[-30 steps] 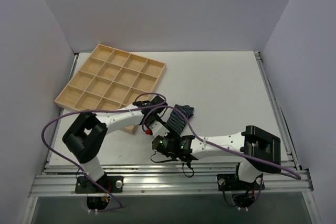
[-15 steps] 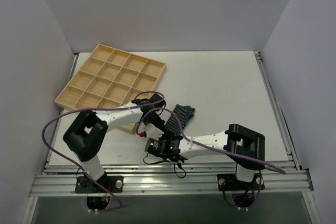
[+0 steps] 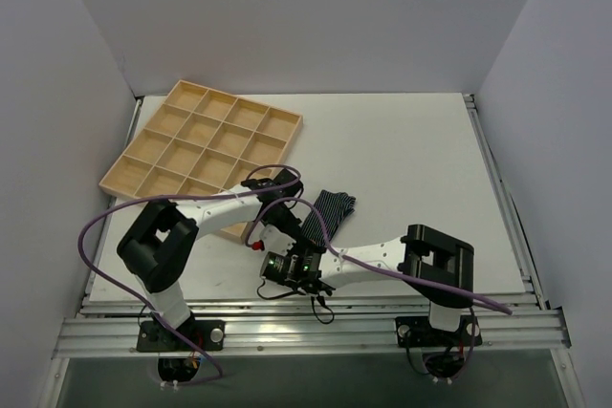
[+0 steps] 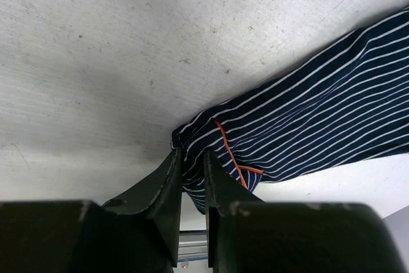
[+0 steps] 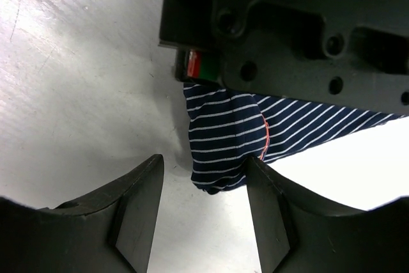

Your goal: Roll the underwear

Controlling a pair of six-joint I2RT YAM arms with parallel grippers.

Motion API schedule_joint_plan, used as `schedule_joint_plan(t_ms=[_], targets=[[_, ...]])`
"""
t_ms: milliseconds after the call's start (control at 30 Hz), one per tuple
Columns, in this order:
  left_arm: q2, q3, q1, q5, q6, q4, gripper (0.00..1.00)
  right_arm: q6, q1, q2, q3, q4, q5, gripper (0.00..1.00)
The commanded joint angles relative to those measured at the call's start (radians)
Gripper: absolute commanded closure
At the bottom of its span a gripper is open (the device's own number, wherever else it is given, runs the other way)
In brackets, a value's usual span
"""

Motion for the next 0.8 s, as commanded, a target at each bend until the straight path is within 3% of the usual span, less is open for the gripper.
schedule_joint_plan(t_ms=[0,500,600,767], targets=[[0.044,-0.009,-0.036,-0.05,-0.007,-0.12,0.98,-0.016,-0.035,0.042,0.052,-0.059,0.078,0.5],[0.071,0.004,-0.036,-0.042,0.01,-0.134,0.98,-0.053,-0.128,0.114,0.073,-0.071,-0.009,0.51],[0.073,0.008,-0.036,-0.039,0.015,-0.141,0.98,-0.053,-0.186,0.14,0.087,-0.083,-0.078,0.56],[0.054,0.01,-0.023,-0.033,0.021,-0.137,0.98,-0.051,-0.232,0.154,0.078,-0.071,-0.225,0.81]])
